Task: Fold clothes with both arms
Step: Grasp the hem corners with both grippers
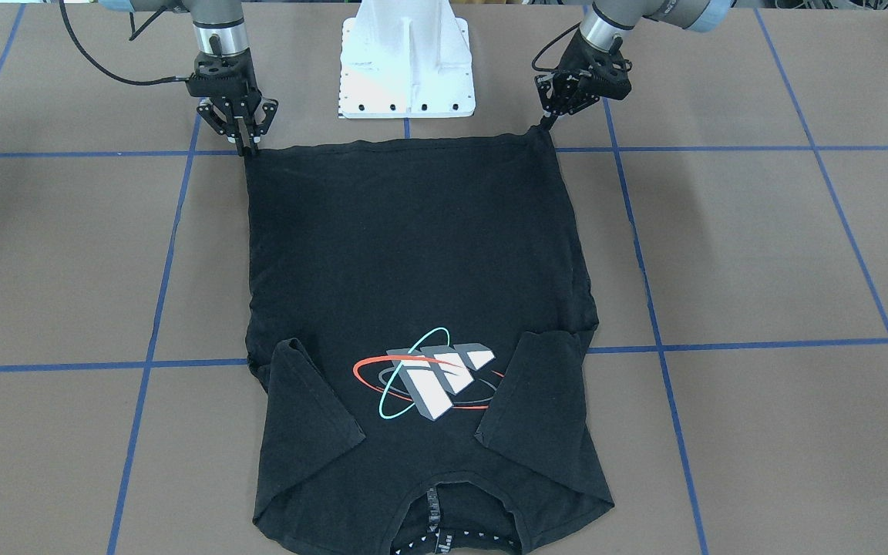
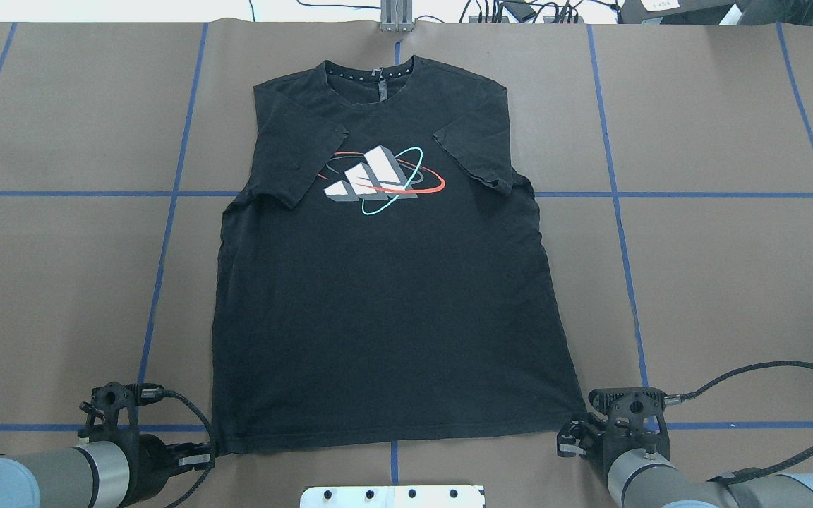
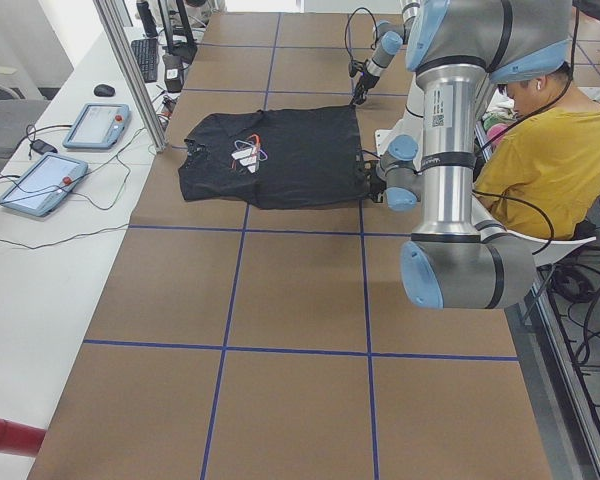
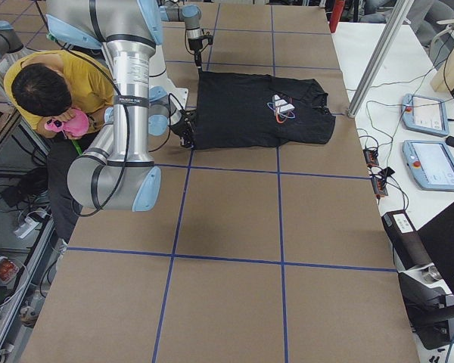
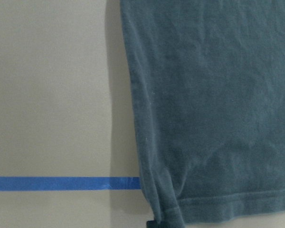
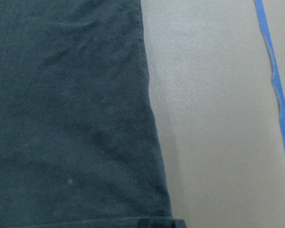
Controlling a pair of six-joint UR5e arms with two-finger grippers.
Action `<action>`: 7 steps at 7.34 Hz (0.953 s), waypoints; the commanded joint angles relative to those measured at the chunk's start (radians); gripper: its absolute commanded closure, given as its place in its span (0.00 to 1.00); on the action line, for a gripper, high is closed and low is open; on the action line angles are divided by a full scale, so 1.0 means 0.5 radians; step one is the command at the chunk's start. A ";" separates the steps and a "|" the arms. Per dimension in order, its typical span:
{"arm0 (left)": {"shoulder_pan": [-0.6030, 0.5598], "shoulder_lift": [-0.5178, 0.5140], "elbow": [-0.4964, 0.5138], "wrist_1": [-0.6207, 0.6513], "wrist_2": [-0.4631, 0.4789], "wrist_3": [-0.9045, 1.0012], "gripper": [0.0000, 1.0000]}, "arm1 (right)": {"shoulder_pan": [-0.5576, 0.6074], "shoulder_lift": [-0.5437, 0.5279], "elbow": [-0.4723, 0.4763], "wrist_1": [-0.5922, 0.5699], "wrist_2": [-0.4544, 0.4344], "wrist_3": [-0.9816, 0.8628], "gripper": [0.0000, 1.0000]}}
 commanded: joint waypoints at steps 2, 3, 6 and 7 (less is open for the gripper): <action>0.000 0.001 -0.001 0.003 0.000 0.000 1.00 | 0.023 0.006 -0.016 0.000 0.004 -0.003 0.73; 0.000 0.001 -0.001 0.000 0.000 0.000 1.00 | 0.029 0.006 -0.013 0.000 0.010 -0.006 0.98; 0.000 0.001 -0.007 0.000 0.000 0.000 1.00 | 0.050 0.015 0.014 0.000 0.016 -0.003 1.00; -0.006 0.031 -0.065 0.003 -0.030 0.009 1.00 | 0.063 0.022 0.075 -0.015 0.028 -0.006 1.00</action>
